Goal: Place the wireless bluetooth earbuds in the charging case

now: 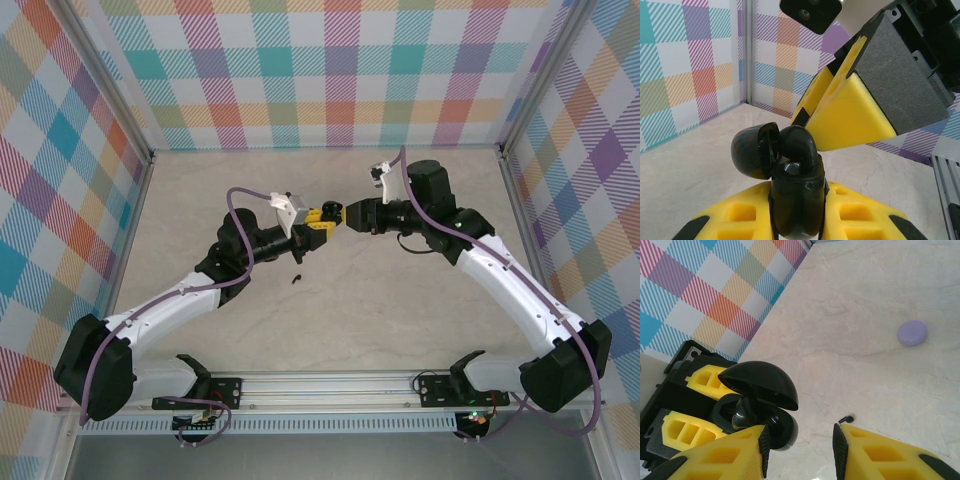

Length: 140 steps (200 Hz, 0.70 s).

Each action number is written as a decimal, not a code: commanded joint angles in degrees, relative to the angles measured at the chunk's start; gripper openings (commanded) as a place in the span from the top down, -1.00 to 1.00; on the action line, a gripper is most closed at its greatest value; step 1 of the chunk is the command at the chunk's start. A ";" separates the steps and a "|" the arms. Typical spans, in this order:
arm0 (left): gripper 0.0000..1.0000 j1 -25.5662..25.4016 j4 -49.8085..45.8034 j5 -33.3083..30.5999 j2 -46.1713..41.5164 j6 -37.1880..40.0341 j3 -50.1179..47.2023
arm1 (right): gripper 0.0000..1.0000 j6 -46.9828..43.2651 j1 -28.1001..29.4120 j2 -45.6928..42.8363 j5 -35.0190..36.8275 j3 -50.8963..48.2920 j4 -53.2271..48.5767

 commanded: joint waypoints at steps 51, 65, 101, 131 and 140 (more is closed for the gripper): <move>1.00 -0.71 0.81 3.73 -0.48 -0.34 2.53 | 0.19 -1.53 0.24 0.75 -2.12 3.13 -0.43; 1.00 -0.70 0.59 4.43 -0.25 -0.42 2.67 | 0.19 -1.44 0.31 1.27 -2.44 3.51 -0.65; 1.00 -0.71 0.30 5.39 -0.24 -0.44 2.87 | 0.18 -1.57 0.58 2.68 -2.01 4.60 -1.82; 1.00 -0.71 0.10 5.42 -0.13 -0.47 3.02 | 0.17 -1.96 0.93 3.75 -2.04 5.69 -3.14; 1.00 -0.70 -0.18 4.91 -0.18 -0.49 3.08 | 0.16 -2.20 1.09 3.90 -2.00 6.01 -3.45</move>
